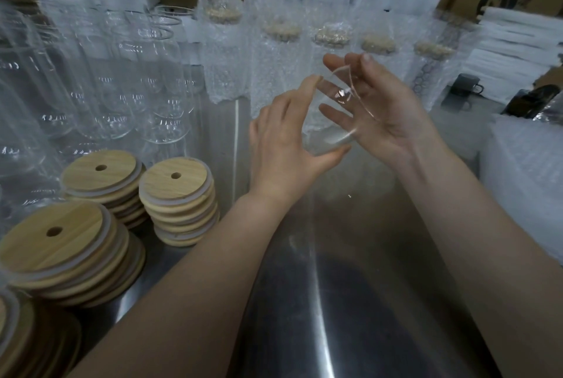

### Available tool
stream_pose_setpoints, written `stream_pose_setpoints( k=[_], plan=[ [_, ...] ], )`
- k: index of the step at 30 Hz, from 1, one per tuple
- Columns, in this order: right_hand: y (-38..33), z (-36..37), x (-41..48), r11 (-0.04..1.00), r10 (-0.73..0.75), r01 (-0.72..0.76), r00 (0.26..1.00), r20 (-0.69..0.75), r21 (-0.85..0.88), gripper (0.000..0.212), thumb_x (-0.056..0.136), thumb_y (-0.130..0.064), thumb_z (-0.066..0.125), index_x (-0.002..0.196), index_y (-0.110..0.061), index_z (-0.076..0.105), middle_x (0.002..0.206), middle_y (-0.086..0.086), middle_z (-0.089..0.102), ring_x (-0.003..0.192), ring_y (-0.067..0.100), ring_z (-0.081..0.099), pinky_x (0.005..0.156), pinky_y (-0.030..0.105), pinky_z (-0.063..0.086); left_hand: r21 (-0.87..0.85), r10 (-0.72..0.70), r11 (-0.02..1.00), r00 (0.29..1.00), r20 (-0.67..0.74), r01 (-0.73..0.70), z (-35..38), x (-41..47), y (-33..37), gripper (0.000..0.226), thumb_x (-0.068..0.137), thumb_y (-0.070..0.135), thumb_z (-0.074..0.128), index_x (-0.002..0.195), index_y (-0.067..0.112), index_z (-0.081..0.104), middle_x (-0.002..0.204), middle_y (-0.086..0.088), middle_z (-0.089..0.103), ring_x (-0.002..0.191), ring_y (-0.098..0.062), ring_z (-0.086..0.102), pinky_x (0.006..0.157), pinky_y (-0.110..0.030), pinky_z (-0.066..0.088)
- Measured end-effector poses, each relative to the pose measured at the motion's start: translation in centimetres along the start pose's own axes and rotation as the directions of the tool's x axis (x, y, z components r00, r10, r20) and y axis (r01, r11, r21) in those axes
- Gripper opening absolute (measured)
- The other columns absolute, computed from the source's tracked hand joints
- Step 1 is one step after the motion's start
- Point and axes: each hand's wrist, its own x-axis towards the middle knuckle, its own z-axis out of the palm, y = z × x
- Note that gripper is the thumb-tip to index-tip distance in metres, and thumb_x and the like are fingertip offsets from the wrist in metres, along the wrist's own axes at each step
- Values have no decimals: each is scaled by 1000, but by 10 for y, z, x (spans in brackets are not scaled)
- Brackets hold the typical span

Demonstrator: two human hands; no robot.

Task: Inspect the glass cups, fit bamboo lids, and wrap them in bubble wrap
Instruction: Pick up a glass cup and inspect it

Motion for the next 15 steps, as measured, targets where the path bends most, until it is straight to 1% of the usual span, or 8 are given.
stream_pose_setpoints(
  k=[2,5,6,8,10,11,13,15],
  plan=[
    [-2,-3,1,999,6,-7,1000,-20,-50,12,89,-33,62,85,-22,66,116,-3,71,115,23,65,101,44,48,79,20,997,1000,-17,-18,1,0,-1,87,69,49,81,144,21,46,125,-3,58,117,-22,55,99,-41,40],
    [-2,-2,1,995,-17,11,998,-61,-95,18,76,-34,70,84,-20,63,112,1,73,106,21,68,100,44,48,118,10,993,1000,-26,-7,1,1,0,87,68,46,81,144,22,47,125,-5,57,117,-26,55,97,-50,44],
    [-1,-1,1,994,-30,23,997,-64,-110,21,74,-33,72,85,-19,62,111,2,73,104,22,68,100,43,49,101,-7,995,1000,-27,10,1,0,0,88,67,45,82,144,23,46,125,-5,57,117,-26,54,97,-50,44],
    [0,1,0,989,-50,43,998,-47,-141,25,71,-31,75,89,-20,63,112,7,70,105,24,66,97,38,51,53,-52,997,999,-11,53,1,0,-1,90,67,43,82,146,25,43,127,-3,56,119,-23,51,100,-46,42],
    [1,1,0,985,-56,54,998,-12,-166,30,72,-25,80,95,-20,62,115,10,64,105,24,64,93,32,51,0,-88,996,996,21,88,0,0,-2,92,67,42,83,147,26,40,128,-1,55,121,-21,49,103,-41,39],
    [1,0,0,984,-57,58,998,11,-169,31,74,-20,78,99,-20,60,116,9,62,105,23,63,93,31,50,-36,-100,994,995,28,101,0,0,-2,93,67,40,84,147,26,40,128,-1,55,120,-20,48,103,-39,39],
    [-1,-2,-1,983,-57,69,996,74,-170,37,76,-13,71,109,-21,56,116,8,60,107,22,60,97,31,49,-110,-126,986,992,31,129,-2,0,0,93,66,36,86,146,24,40,128,-2,55,120,-18,49,105,-37,39],
    [-2,-4,-2,985,-53,73,990,128,-154,51,76,-7,69,121,-23,52,116,7,59,111,21,59,105,33,44,-152,-142,978,989,30,145,-3,1,2,94,66,34,88,146,23,40,129,-1,56,120,-16,49,106,-36,39]
  ],
)
